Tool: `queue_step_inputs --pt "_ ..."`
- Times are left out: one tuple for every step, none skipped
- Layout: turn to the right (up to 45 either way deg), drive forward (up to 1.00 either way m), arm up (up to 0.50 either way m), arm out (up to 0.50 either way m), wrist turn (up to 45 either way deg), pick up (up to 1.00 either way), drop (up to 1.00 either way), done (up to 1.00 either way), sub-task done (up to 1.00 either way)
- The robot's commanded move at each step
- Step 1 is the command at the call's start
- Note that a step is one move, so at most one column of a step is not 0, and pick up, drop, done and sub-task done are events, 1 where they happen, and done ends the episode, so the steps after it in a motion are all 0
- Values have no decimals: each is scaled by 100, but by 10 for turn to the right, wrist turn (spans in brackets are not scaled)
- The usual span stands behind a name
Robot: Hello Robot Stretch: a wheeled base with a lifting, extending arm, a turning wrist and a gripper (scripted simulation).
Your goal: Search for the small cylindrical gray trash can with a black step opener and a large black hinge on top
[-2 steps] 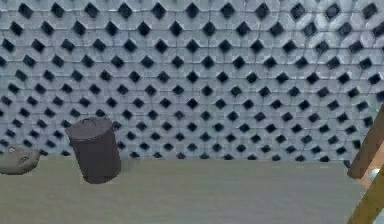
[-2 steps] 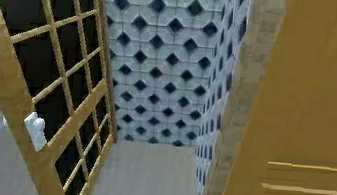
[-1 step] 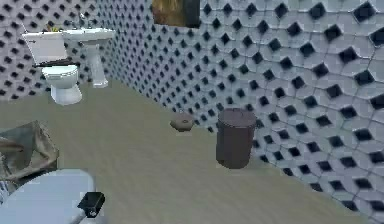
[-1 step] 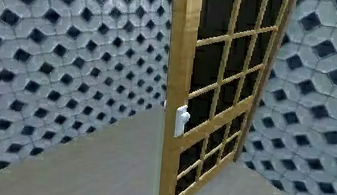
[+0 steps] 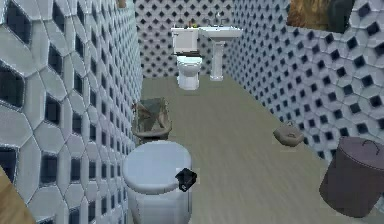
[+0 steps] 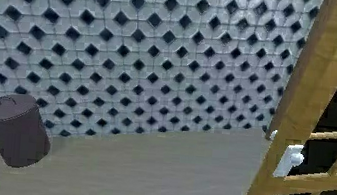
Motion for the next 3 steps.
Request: queue_step_inputs --pt "0 10 0 0 0 0 0 0 0" --pt "-120 0 0 0 0 0 0 0 0" --pt "0 0 0 0 0 0 0 100 0"
